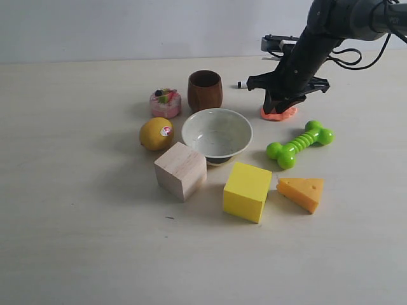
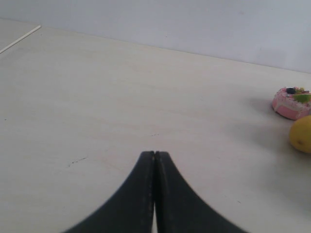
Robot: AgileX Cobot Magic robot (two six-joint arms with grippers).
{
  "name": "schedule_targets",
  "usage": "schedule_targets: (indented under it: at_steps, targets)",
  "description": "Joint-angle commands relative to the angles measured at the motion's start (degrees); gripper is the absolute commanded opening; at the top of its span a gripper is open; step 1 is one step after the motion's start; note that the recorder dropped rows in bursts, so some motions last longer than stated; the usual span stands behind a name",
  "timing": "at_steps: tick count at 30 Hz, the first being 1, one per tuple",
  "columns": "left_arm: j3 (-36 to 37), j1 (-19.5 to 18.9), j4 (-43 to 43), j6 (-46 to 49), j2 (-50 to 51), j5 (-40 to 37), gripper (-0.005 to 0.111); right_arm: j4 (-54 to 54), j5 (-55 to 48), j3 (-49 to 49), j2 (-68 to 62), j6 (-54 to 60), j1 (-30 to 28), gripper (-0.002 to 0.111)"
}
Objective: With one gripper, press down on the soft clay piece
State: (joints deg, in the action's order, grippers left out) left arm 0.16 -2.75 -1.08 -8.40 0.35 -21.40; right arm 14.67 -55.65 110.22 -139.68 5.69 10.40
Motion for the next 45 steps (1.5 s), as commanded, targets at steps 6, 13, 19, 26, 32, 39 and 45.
schedule_targets:
  at_steps: [6, 13, 19, 26, 32, 39, 45]
  targets:
    - [-0.16, -0.07, 0.0, -0.23, -0.35, 0.5, 0.0, 1.26, -2.34, -1.21, 2.35, 0.29, 0.63, 0.032]
    - [-0.16, -0.07, 0.0, -0.23, -0.35, 0.5, 0.0, 1.26, -1.84, -1.21, 2.96, 0.29, 0.63, 0.032]
    - [-0.16, -0.07, 0.0, -0.23, -0.35, 0.5, 0.0, 1.26, -0.76, -1.21, 2.96, 0.29, 0.63, 0.032]
    - [-0.16, -0.07, 0.0, -0.23, -0.35, 0.5, 0.0, 1.26, 0.31, -1.21, 2.96, 0.29, 0.63, 0.027]
    - [-0.16, -0.07, 0.0, -0.23, -0.35, 0.5, 0.0, 1.26, 0.3, -1.21, 2.96, 0.72, 0.63, 0.014]
    - [-0.16, -0.07, 0.0, -0.23, -0.35, 0.5, 0.0, 1.26, -0.19, -1.21, 2.96, 1.97, 0.63, 0.0]
    - [-0.16, -0.07, 0.0, -0.23, -0.35, 0.5, 0.0, 1.26, -0.17, -1.21, 2.84, 1.86, 0.63, 0.0]
